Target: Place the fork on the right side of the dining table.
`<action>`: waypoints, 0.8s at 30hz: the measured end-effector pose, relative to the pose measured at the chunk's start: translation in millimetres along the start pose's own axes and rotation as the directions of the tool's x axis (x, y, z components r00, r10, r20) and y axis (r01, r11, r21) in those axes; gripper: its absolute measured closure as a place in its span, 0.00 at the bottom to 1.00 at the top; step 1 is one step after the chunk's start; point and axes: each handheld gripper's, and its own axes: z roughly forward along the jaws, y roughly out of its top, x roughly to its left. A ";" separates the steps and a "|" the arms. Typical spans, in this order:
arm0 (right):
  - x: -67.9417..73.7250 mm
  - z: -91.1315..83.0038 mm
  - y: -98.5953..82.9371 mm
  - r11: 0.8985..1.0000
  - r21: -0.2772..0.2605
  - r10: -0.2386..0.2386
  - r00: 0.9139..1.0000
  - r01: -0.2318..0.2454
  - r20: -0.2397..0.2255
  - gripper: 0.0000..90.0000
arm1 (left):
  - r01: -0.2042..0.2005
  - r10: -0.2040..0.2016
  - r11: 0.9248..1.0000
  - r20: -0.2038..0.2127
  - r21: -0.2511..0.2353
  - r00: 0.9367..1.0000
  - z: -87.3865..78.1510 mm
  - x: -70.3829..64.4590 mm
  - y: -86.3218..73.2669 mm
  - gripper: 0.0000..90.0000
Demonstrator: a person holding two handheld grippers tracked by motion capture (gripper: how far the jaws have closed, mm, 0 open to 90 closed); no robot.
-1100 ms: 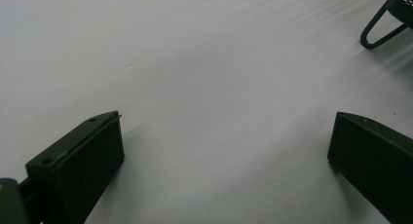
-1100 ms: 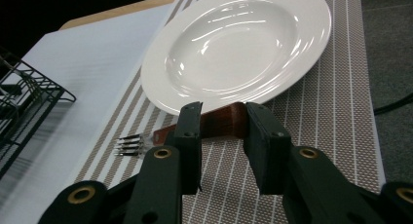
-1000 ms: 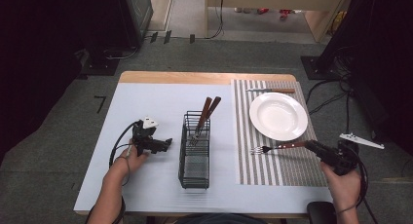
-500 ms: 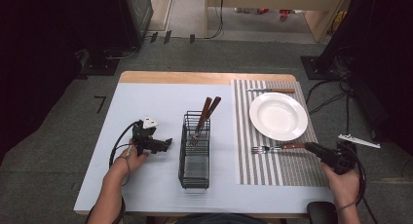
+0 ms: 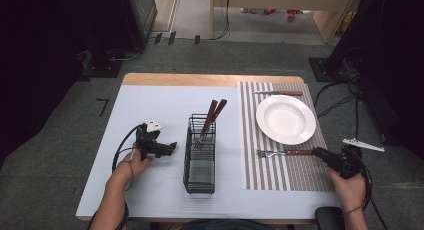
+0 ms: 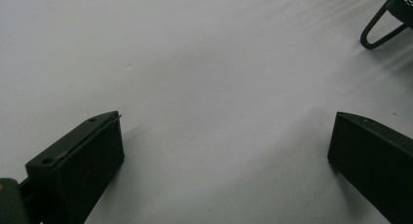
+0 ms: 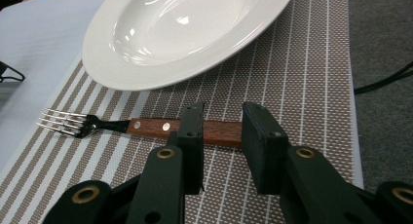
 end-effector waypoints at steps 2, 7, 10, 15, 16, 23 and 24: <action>-0.1 0.6 -0.3 1.000 -0.004 -0.007 1.000 0.007 0.000 0.77 | 0.000 0.000 1.000 0.000 0.000 1.000 0.1 0.0 0.0 0.00; 2.5 1.1 0.1 0.999 -0.024 -0.043 0.999 0.043 0.019 0.67 | 0.000 0.000 1.000 0.000 -0.001 1.000 0.1 0.0 0.0 0.00; 5.8 1.0 0.5 0.998 -0.030 -0.062 0.998 0.063 0.028 0.62 | 0.000 0.000 1.000 0.000 -0.001 1.000 0.0 0.1 0.0 0.00; 13.0 3.2 3.1 0.996 -0.034 -0.087 0.996 0.088 0.031 0.51 | 0.000 0.000 1.000 0.000 -0.001 1.000 0.1 0.0 0.0 0.00; 15.0 3.5 4.4 0.995 -0.037 -0.092 0.995 0.094 0.034 0.49 | 0.000 0.000 1.000 0.000 -0.001 1.000 0.0 0.0 0.0 0.00; 27.0 8.7 11.3 0.991 -0.072 -0.111 0.992 0.115 0.061 0.40 | 0.000 0.000 1.000 0.000 -0.001 1.000 0.1 0.0 0.0 0.00; 28.8 9.9 12.0 0.990 -0.075 -0.116 0.991 0.120 0.061 0.39 | 0.000 0.000 1.000 0.000 -0.001 1.000 0.0 0.1 0.0 0.00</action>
